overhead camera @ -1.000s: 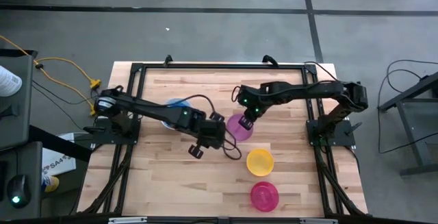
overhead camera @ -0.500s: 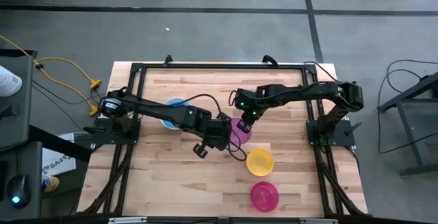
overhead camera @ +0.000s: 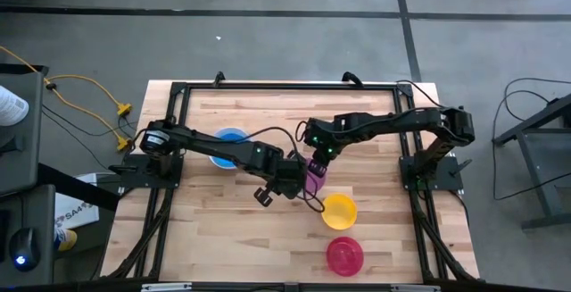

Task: Nest bowls inside each other
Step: Stack the purple bowl on the blue bowl

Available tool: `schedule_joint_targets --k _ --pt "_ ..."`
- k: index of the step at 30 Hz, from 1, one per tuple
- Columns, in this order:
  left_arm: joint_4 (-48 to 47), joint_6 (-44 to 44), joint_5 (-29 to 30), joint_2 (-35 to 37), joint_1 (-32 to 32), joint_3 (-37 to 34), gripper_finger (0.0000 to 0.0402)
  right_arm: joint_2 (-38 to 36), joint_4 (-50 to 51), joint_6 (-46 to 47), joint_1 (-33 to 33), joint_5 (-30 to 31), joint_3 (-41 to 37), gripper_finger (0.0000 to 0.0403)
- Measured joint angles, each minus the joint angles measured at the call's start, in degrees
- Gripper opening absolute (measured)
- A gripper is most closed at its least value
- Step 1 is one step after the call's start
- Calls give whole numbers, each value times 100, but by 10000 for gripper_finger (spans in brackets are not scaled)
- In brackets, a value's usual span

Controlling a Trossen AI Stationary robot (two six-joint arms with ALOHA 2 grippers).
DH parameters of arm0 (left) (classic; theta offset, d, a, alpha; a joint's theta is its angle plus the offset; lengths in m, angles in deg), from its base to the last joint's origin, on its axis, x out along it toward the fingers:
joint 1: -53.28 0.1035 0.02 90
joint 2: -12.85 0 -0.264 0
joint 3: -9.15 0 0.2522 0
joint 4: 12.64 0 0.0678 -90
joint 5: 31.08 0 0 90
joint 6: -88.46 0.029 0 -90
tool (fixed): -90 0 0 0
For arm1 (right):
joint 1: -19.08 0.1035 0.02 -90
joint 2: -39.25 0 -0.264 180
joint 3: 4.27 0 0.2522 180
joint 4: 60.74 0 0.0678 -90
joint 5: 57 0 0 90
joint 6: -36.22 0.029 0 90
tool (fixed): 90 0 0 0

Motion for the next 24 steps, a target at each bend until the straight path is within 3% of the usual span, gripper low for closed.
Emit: schedule_joint_targets --k 19,24 --pt "162 206 80 10 -27 43 70 -4 98 -99 -4 15 0 3" --pt "-149 172 520 22 -162 278 70 -4 251 -121 -27 200 0 3"
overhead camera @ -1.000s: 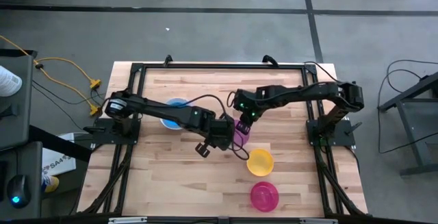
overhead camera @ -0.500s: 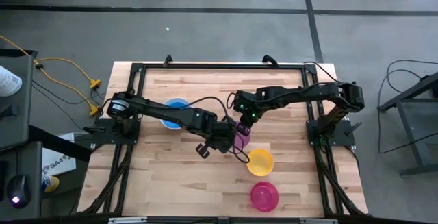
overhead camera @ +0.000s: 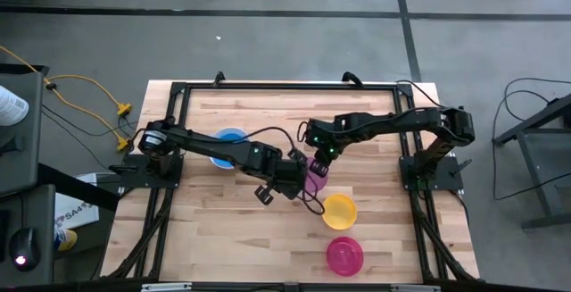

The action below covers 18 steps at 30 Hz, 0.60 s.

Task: Nest bowls inside each other
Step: Stack the purple bowl on the blue bowl

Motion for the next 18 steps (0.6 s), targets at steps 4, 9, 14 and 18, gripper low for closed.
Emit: schedule_joint_targets --k 4,9,14,18 --pt "-38 35 -176 -9 6 116 70 0 -7 0 -17 -41 0 3" --pt "-40 83 -295 -51 53 129 70 0 -54 27 36 -56 0 3" --pt "55 192 -326 -128 53 125 70 0 -172 33 143 -228 0 3" --pt "55 200 -365 -176 48 118 70 0 -170 39 178 -222 0 3"
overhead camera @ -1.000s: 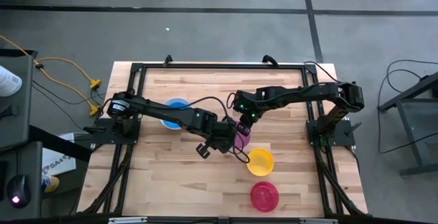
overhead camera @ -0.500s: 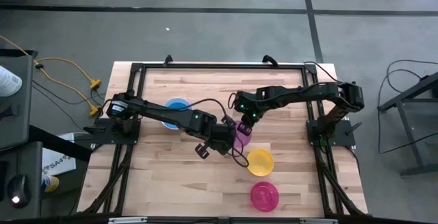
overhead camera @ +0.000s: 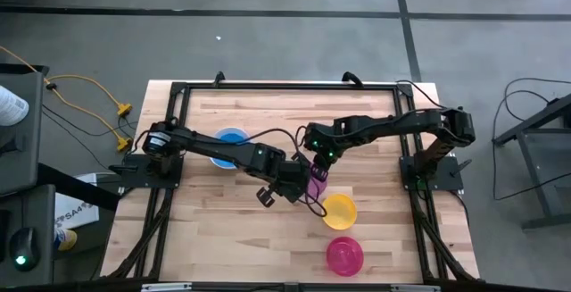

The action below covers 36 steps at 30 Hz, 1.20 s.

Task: Nest bowls inside each other
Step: Stack the purple bowl on the blue bowl

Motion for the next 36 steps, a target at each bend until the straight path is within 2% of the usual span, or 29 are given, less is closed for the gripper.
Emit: schedule_joint_targets --k 22,25,29,36 --pt "48 96 -147 -269 4 4 69 0 -97 -59 -2 -140 0 3" --pt "50 99 -153 -269 2 4 54 0 -103 -59 -2 -153 -2 3" --pt "26 141 -185 -269 2 4 10 0 -115 -121 -1 -154 -2 5" --pt "24 138 -184 -267 0 4 4 0 -145 -122 0 -154 -2 6"
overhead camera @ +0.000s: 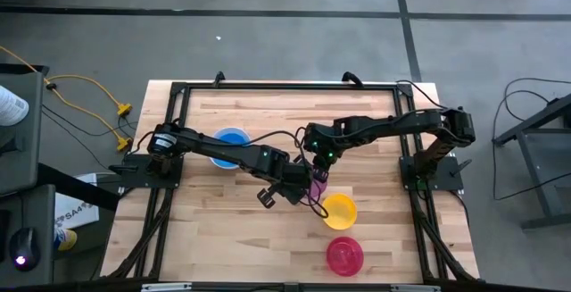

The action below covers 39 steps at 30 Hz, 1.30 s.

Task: Nest bowls inside each other
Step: Stack the purple bowl on the blue bowl

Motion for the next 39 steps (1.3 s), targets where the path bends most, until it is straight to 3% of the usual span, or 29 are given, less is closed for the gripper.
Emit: schedule_joint_targets --k 10,26,39 --pt "-24 0 22 2 0 0 1 0 -87 -143 -4 28 0 20" --pt "-43 -220 29 2 0 0 0 0 -259 -339 -6 272 0 98" --pt "-166 -405 206 7 -54 -4 0 -56 -398 -509 -7 306 0 109"
